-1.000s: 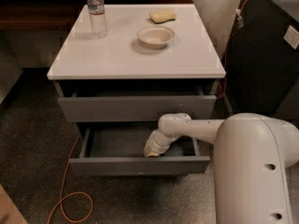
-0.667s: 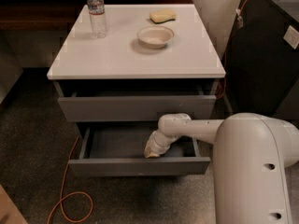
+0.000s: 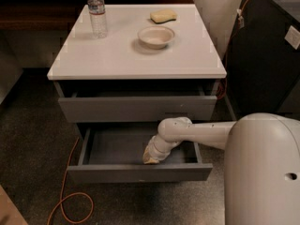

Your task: Open middle drawer

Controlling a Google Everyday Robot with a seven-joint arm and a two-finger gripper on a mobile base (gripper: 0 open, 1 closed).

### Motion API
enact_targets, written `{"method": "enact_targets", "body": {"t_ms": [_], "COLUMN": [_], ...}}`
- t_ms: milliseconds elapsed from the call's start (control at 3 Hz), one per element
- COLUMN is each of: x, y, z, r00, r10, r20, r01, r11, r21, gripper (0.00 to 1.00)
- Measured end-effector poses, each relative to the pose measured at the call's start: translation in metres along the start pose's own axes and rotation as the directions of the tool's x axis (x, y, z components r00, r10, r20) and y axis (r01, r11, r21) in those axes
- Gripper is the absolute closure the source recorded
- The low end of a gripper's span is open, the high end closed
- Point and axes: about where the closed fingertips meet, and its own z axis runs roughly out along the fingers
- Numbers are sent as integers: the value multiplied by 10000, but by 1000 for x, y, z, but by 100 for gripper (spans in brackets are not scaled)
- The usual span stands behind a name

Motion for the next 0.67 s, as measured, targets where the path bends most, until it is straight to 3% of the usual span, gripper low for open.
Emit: {"method": "enact_targets", "body": {"t_ms": [667], "x": [-21], "y": [46], "z": [-4], "r00": [10000], "r10": [-52], "r20": [77], "r01": [56], "r11": [9991], "r21": [-427], "gripper": [100]}}
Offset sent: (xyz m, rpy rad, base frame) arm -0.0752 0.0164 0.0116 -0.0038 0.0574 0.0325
